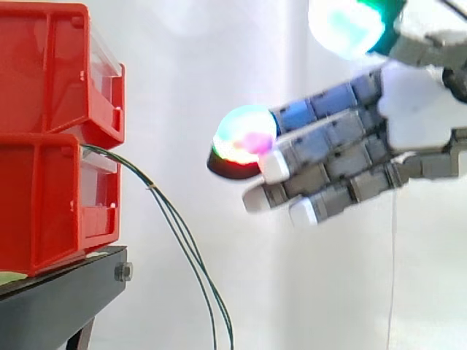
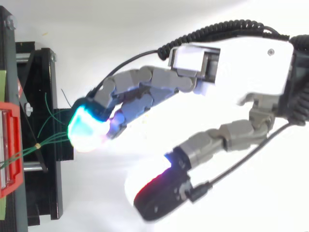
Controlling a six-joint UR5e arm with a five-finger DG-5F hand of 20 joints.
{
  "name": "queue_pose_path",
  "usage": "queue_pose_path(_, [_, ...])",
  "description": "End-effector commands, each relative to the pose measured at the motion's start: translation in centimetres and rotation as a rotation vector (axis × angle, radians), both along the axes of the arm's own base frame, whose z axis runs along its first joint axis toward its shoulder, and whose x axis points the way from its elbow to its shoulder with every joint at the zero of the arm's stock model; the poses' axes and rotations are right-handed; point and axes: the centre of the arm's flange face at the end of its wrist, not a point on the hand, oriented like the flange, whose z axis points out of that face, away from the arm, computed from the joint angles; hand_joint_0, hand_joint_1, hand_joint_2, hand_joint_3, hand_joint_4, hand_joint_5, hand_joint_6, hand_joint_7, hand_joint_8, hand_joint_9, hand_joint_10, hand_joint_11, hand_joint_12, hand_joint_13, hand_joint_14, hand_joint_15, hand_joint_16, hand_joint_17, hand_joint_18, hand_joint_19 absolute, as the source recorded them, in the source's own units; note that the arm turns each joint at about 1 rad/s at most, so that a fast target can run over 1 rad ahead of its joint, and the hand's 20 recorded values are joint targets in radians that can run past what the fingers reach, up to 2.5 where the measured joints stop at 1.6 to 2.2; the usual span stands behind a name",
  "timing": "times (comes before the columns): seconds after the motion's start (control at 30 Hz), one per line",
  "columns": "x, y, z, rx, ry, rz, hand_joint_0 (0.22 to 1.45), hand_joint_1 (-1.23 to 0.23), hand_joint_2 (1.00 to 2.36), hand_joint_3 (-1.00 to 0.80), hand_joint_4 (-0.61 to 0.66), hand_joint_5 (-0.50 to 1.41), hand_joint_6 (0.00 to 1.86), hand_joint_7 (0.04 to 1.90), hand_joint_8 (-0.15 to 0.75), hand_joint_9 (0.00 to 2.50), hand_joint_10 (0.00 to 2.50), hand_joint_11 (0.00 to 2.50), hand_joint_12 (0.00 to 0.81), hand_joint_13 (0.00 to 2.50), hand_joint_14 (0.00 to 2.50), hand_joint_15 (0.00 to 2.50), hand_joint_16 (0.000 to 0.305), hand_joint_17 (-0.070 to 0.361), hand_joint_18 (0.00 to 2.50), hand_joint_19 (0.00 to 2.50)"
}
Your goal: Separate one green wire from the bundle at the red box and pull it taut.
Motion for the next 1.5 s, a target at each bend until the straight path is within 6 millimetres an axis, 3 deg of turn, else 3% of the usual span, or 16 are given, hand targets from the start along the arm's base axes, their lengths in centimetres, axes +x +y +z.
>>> queue_pose_path(0.0, [-0.9,-1.2,-3.0,0.016,-0.019,-0.08,0.5,-0.67,1.0,-0.5,0.25,-0.2,0.5,0.72,0.292,0.61,0.01,0.29,0.338,0.39,0.0,0.09,0.05,0.114,0.48,0.28])
queue_pose_path(0.4, [-0.7,-1.6,-5.6,0.017,-0.077,-0.117,0.55,-0.7,1.0,-0.46,0.27,-0.17,0.5,0.75,0.289,0.74,0.01,0.34,0.321,0.48,0.0,0.13,0.046,0.104,0.53,0.3])
queue_pose_path(0.43, [-0.2,-1.7,-7.4,0.009,-0.076,-0.127,0.55,-0.7,1.0,-0.46,0.27,-0.17,0.5,0.76,0.287,0.74,0.01,0.34,0.321,0.48,0.0,0.13,0.046,0.105,0.53,0.3])
queue_pose_path(0.57, [0.7,-1.5,-9.9,0.021,-0.095,-0.127,0.56,-0.7,1.01,-0.43,0.27,-0.16,0.5,0.77,0.29,0.75,0.01,0.34,0.318,0.49,0.0,0.13,0.046,0.103,0.54,0.3])
queue_pose_path(0.67, [1.9,-0.9,-10.8,0.032,-0.163,-0.126,0.56,-0.7,1.0,-0.43,0.28,-0.16,0.5,0.77,0.287,0.75,0.01,0.35,0.318,0.49,0.0,0.13,0.046,0.103,0.54,0.3])
queue_pose_path(0.77, [2.9,-0.3,-10.4,-0.017,-0.189,-0.121,0.56,-0.7,1.0,-0.43,0.28,-0.16,0.5,0.77,0.287,0.76,0.01,0.34,0.318,0.49,0.0,0.14,0.046,0.103,0.54,0.3])
queue_pose_path(1.0, [5.3,0.3,-13.0,0.039,-0.191,-0.095,0.55,-0.69,1.0,-0.47,0.28,-0.16,0.5,0.77,0.291,0.76,0.01,0.34,0.32,0.49,0.0,0.13,0.046,0.105,0.54,0.31])
queue_pose_path(1.1, [6.4,1.3,-12.4,0.063,-0.18,-0.055,0.54,-0.68,1.0,-0.48,0.29,-0.16,0.5,0.78,0.293,0.77,0.01,0.35,0.322,0.5,0.0,0.13,0.046,0.104,0.55,0.31])
queue_pose_path(1.3, [7.0,2.2,-11.0,0.062,-0.173,-0.051,0.55,-0.67,1.0,-0.47,0.32,-0.15,0.5,0.83,0.3,0.81,0.01,0.37,0.318,0.53,0.0,0.15,0.046,0.104,0.58,0.32])
queue_pose_path(1.47, [7.0,2.3,-10.9,0.059,-0.176,-0.049,0.56,-0.66,1.0,-0.46,0.33,-0.13,0.5,0.88,0.302,0.84,0.01,0.38,0.313,0.57,0.01,0.15,0.045,0.101,0.61,0.32])
